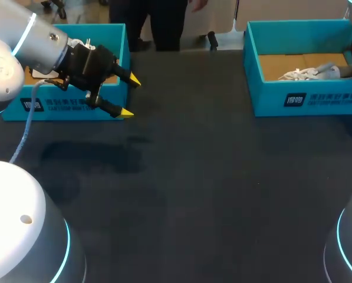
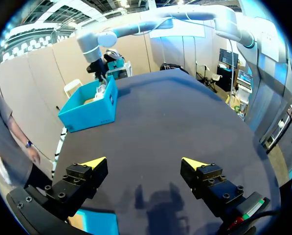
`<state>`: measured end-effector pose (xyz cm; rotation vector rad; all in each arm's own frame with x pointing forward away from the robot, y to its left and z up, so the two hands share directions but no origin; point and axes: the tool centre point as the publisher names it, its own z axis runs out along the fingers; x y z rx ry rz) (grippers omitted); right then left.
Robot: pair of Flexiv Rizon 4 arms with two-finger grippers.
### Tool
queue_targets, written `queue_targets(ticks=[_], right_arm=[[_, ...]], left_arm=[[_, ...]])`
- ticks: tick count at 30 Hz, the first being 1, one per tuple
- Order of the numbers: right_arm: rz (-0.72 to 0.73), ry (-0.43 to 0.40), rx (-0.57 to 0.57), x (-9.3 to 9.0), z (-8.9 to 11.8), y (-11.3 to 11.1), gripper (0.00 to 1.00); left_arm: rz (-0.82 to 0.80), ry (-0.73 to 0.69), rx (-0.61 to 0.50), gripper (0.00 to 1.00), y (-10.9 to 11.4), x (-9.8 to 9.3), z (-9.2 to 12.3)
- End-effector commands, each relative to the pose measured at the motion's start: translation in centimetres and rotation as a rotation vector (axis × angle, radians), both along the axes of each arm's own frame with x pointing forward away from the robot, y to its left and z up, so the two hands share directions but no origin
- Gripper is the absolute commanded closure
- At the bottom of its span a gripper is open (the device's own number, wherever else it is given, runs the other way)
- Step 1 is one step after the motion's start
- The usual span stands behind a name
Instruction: Take the shoe out of the shoebox, open the shoe tongue, remove and reinsert the insole, then place the shoe into the shoebox
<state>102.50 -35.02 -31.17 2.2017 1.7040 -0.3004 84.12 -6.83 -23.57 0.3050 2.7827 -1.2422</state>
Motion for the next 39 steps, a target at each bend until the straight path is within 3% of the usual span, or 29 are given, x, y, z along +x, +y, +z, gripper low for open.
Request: queue_targets(ticks=[1, 2, 4, 11, 24, 26, 30, 31, 37, 39], right_arm=[[-0.006, -0.013, 0.021, -1.0, 0.1, 0.1, 0.53], [-0.005, -0.012, 0.024, -0.9, -0.1, 0.1, 0.64], [-0.001, -0.013, 0.026, -0.6, -0.8, 0.2, 1.00], [0.029, -0.016, 0.049, 0.2, -1.7, 0.9, 1.00], [0.027, 0.007, 0.071, -0.1, -2.7, 1.3, 1.00], [0.026, 0.006, 0.071, -0.1, -2.8, 1.3, 0.84], [0.028, -0.003, 0.081, 0.1, -3.0, 1.0, 0.73], [0.027, -0.005, 0.084, 0.2, -3.1, 0.9, 0.64], [0.033, -0.015, 0.099, 0.3, -3.3, 0.8, 0.52], [0.034, -0.013, 0.101, 0.2, -3.4, 0.9, 0.36]], left_arm=[[0.000, -0.001, 0.003, 0.00, 0.0, -0.1, 0.0], [0.000, -0.001, 0.003, 0.00, 0.0, -0.1, 0.0], [0.000, -0.001, 0.003, 0.00, 0.0, -0.1, 0.0], [0.000, -0.001, 0.003, 0.00, 0.0, -0.1, 0.0], [0.000, -0.001, 0.003, 0.00, 0.0, -0.1, 0.0], [0.000, -0.001, 0.003, 0.00, 0.0, -0.1, 0.0], [0.000, -0.001, 0.003, 0.00, 0.0, -0.1, 0.0], [0.000, -0.001, 0.003, 0.00, 0.0, -0.1, 0.0], [0.000, -0.001, 0.003, 0.00, 0.0, -0.1, 0.0], [0.000, -0.001, 0.003, 0.00, 0.0, -0.1, 0.0]])
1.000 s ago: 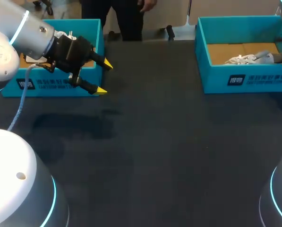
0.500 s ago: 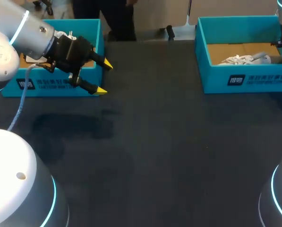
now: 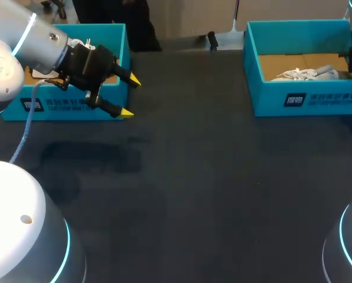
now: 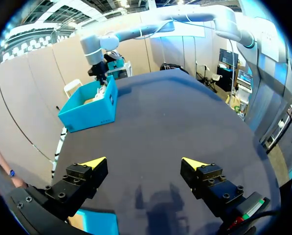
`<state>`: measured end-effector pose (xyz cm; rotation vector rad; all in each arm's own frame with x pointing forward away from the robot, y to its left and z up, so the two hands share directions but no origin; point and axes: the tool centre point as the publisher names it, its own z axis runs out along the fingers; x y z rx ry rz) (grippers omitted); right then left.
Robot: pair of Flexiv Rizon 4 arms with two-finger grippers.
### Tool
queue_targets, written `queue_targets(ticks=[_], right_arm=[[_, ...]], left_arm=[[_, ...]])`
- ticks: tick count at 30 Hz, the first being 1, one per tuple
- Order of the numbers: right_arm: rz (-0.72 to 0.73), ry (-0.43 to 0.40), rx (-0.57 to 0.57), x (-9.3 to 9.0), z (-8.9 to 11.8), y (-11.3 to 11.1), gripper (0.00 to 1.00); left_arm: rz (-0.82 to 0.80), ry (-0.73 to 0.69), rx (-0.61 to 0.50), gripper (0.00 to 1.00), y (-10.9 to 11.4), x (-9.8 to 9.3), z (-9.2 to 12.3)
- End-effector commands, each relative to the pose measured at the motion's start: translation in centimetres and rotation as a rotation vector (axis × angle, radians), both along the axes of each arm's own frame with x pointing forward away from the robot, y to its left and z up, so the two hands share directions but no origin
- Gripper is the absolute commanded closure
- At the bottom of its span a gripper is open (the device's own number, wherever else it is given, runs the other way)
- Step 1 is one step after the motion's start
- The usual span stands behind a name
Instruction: Take the shoe out of the shoebox, open the shoe tongue, remove and reinsert the insole, then place the shoe into the shoebox
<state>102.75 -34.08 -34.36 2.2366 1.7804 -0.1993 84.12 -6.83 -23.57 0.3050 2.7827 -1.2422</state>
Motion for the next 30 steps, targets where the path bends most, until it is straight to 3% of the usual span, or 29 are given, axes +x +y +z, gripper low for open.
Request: queue_targets(ticks=[1, 2, 3, 10, 22, 30], right_arm=[[0.006, 0.002, 0.008, -0.1, -0.1, 0.0, 0.24], [0.007, 0.002, 0.008, -0.2, -0.1, 0.1, 0.19], [0.012, 0.004, 0.009, -0.3, 0.1, 0.2, 0.00], [0.014, 0.003, 0.004, -0.9, 1.6, 0.4, 0.00], [0.040, -0.054, 0.022, -1.1, 6.2, 1.0, 0.00], [0.183, -0.077, 0.092, -2.2, 9.5, 3.0, 0.00]], left_arm=[[0.000, -0.001, 0.003, 0.00, 0.0, -0.1, 0.0], [0.000, -0.001, 0.003, 0.00, 0.0, -0.1, 0.0], [0.000, -0.001, 0.003, 0.00, 0.0, -0.1, 0.0], [0.000, -0.001, 0.003, 0.00, 0.0, -0.1, 0.0], [0.000, -0.001, 0.003, 0.00, 0.0, -0.1, 0.0], [0.000, -0.001, 0.003, 0.00, 0.0, -0.1, 0.0]])
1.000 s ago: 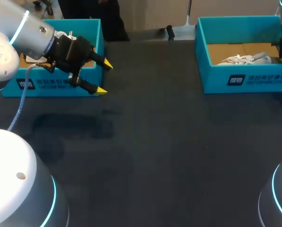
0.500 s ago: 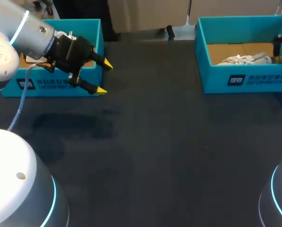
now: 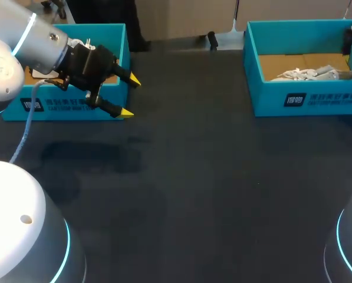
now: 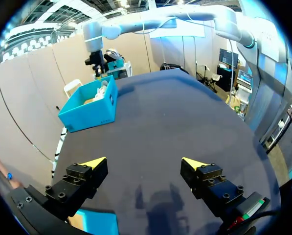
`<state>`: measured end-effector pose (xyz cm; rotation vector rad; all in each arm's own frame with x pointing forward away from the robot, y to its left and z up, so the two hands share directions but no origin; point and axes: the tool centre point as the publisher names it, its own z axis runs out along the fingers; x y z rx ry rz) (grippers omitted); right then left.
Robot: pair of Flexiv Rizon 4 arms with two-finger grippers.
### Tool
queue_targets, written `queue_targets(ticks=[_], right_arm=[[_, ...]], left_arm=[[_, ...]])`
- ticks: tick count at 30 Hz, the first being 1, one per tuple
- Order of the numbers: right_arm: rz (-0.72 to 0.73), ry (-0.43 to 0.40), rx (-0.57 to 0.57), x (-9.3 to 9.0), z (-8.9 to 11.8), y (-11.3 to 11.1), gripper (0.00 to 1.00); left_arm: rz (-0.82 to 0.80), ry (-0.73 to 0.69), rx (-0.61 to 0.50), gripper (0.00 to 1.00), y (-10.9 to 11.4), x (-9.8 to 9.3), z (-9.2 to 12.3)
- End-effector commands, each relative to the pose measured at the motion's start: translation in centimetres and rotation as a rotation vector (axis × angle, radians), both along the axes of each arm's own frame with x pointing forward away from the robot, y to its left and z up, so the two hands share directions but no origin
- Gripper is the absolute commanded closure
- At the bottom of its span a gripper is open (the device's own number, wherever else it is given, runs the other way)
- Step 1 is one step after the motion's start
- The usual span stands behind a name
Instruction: Take the shoe out of the shoebox, open the shoe tongue, remove and reinsert the insole, then place the shoe into the shoebox
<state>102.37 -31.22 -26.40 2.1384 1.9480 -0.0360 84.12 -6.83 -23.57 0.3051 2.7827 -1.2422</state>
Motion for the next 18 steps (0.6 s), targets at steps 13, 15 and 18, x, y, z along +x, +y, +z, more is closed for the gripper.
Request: queue_targets(ticks=[13, 15, 18], right_arm=[[0.183, 0.005, 0.056, -5.0, 4.0, 3.2, 0.00], [0.185, 0.020, 0.056, -5.0, 3.8, 3.3, 0.00], [0.185, 0.020, 0.056, -5.0, 3.8, 3.3, 0.00]], left_arm=[[0.000, -0.001, 0.003, 0.00, 0.0, -0.1, 0.0], [0.000, -0.001, 0.003, 0.00, 0.0, -0.1, 0.0], [0.000, -0.001, 0.003, 0.00, 0.0, -0.1, 0.0]])
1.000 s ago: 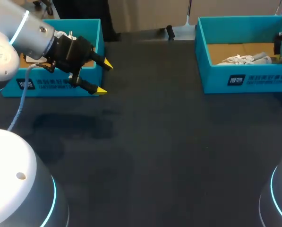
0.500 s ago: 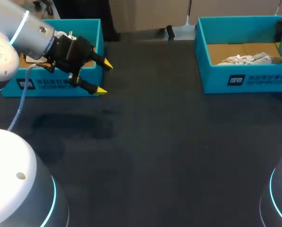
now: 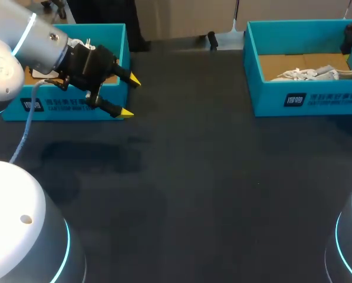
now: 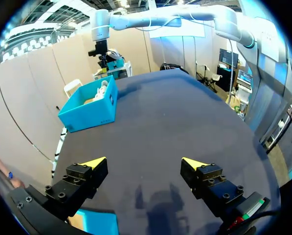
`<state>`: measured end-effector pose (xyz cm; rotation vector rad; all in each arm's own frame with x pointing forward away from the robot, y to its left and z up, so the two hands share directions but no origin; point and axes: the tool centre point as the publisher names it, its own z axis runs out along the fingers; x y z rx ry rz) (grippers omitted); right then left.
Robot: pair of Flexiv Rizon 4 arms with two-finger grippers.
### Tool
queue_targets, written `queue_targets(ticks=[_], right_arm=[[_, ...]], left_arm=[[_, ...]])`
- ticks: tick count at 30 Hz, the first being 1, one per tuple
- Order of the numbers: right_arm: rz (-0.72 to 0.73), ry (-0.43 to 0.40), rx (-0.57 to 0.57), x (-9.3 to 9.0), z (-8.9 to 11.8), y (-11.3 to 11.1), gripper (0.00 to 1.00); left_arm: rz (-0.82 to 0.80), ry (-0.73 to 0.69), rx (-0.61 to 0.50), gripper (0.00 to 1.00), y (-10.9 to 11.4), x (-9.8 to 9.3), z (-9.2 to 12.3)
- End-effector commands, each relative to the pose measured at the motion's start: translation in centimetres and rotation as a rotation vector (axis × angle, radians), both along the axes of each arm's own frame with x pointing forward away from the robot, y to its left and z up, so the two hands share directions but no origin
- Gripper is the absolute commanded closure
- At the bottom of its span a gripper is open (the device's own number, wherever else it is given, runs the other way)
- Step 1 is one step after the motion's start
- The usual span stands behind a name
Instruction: Take the shoe out of the shoebox, open the shoe tongue, remove and reinsert the insole, then place the shoe into the shoebox
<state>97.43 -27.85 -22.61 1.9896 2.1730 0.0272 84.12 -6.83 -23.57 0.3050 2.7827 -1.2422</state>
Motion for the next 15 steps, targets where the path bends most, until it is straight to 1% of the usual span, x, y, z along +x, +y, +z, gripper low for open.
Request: queue_targets(ticks=[1, 4, 6, 8, 11, 14, 15], right_arm=[[0.001, -0.002, 0.002, -0.1, 0.0, 0.0, 0.00], [0.001, -0.002, 0.002, -0.1, 0.0, 0.0, 0.00], [0.001, -0.002, 0.002, -0.1, 0.0, 0.0, 0.00], [0.001, -0.002, 0.002, -0.1, 0.0, 0.0, 0.00], [0.001, -0.002, 0.002, -0.1, 0.0, 0.0, 0.00], [0.001, -0.002, 0.002, -0.1, 0.0, 0.0, 0.00], [0.001, -0.002, 0.002, -0.1, 0.0, 0.0, 0.00]], left_arm=[[0.000, -0.001, 0.003, 0.00, 0.0, -0.1, 0.0], [0.000, -0.001, 0.003, 0.00, 0.0, -0.1, 0.0], [-0.092, -0.049, 0.034, 0.00, 0.7, 0.9, 0.8], [-0.176, -0.106, 0.081, 0.00, 1.4, 1.6, 1.5], [-0.310, -0.171, 0.145, 0.00, 2.0, 2.0, 2.7], [-0.373, -0.262, 0.253, 0.00, 2.3, 2.8, 2.9], [-0.373, -0.262, 0.253, 0.00, 2.3, 2.8, 2.9]])
